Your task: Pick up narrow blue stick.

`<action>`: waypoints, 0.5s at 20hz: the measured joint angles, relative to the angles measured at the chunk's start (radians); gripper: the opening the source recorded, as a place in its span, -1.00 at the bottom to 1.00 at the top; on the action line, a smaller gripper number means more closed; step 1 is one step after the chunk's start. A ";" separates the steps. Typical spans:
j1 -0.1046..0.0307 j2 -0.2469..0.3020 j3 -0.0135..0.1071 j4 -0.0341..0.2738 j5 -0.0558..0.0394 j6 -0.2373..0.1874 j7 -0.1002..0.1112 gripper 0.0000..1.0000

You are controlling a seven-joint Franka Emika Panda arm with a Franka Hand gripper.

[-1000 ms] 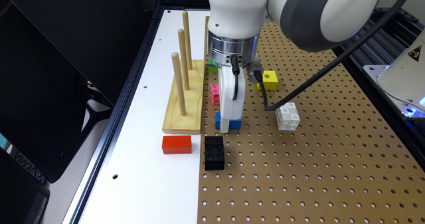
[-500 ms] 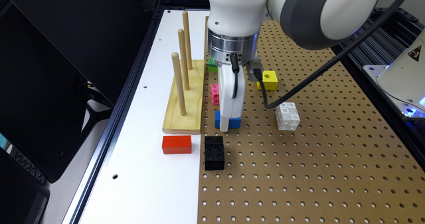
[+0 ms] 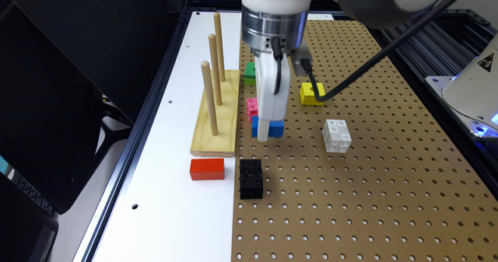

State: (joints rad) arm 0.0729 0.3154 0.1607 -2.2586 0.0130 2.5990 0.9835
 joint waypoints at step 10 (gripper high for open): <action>0.000 -0.124 0.001 -0.001 0.0005 -0.116 0.001 -1.00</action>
State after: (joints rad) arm 0.0729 0.1918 0.1621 -2.2594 0.0135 2.4832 0.9841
